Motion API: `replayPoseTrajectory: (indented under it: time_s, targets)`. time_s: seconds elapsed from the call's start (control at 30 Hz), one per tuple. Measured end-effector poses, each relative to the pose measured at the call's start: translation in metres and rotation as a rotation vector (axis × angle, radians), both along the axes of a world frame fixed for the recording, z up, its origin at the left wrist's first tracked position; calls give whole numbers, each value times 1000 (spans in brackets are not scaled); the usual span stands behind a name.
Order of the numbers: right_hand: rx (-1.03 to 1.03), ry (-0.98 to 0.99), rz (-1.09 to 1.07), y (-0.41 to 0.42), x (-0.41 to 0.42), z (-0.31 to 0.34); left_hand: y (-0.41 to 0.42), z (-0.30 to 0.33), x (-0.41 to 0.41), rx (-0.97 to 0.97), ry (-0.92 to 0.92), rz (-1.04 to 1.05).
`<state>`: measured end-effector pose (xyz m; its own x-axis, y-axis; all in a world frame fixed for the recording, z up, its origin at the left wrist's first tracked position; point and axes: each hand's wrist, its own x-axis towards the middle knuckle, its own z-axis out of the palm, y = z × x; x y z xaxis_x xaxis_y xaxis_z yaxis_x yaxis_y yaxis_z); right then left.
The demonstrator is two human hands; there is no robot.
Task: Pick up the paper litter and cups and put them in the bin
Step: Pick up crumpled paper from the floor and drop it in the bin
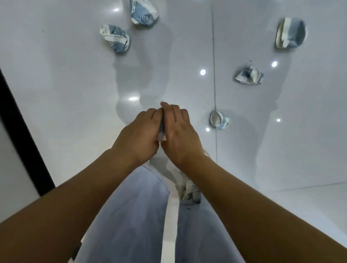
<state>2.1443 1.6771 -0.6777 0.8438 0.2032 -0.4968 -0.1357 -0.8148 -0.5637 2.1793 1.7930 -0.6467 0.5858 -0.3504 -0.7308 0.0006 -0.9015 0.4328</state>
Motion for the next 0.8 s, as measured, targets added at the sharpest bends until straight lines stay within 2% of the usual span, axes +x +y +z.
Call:
replayPoseTrajectory:
  time_s: [0.1, 0.3, 0.63, 0.8]
  targets:
    - [1, -3, -18, -4, -7, 25, -7, 17, -4, -25, -7, -50]
    - [21, 3, -87, -15, -26, 48, -21, 33, -11, 88, 7, -181]
    - [-29, 67, -123, -39, -42, 32, -58, 19, -22, 145, -54, -302]
    - [-153, 139, -218, -70, -49, 13, -65, 5, -28, 224, -114, -314]
